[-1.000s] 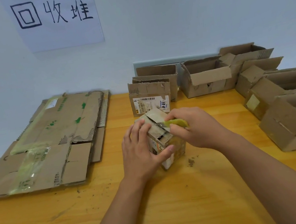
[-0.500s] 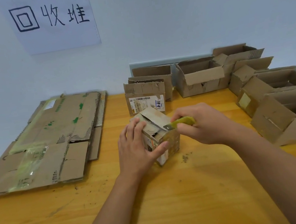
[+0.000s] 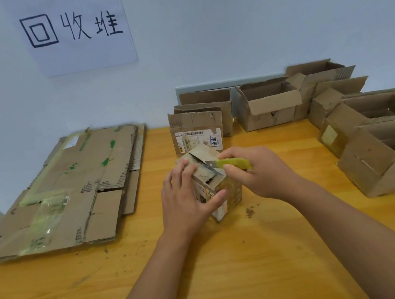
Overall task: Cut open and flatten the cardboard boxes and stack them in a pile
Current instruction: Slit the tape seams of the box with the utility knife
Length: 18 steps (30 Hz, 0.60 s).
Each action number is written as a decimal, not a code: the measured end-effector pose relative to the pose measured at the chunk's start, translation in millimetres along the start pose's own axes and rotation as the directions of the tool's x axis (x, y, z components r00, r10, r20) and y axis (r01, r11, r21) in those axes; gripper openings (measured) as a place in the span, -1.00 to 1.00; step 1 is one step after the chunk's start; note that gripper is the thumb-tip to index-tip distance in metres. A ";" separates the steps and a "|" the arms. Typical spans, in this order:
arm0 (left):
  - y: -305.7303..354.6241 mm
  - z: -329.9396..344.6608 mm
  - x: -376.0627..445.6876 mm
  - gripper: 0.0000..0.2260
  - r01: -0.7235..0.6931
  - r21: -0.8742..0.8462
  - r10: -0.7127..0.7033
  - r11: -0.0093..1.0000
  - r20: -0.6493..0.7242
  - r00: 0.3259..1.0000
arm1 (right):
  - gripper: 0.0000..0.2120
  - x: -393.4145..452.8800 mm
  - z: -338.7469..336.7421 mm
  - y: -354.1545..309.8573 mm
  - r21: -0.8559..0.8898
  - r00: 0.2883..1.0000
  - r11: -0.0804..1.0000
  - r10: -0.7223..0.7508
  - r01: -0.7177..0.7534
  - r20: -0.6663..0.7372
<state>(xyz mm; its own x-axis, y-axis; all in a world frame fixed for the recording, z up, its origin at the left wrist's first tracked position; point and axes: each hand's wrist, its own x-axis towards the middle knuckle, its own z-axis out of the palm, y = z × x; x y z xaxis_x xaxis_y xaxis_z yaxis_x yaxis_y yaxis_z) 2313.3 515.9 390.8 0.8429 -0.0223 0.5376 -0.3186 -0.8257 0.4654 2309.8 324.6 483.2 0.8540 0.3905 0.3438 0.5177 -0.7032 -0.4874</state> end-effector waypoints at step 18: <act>2.7 4.5 -1.0 -0.26 0.015 0.003 -0.015 1.000 -0.016 1.000 | -0.80 -9.9 -7.9 -2.7 -0.112 0.998 0.992 -0.046 0.050 0.045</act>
<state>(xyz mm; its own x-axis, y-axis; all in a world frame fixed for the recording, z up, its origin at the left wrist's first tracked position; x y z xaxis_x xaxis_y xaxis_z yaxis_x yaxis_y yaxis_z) 2313.6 511.1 388.3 0.8405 -0.0003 0.5418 -0.3042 -0.8278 0.4714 2299.5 318.0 487.5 0.8309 0.4484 0.3293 0.5511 -0.7448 -0.3763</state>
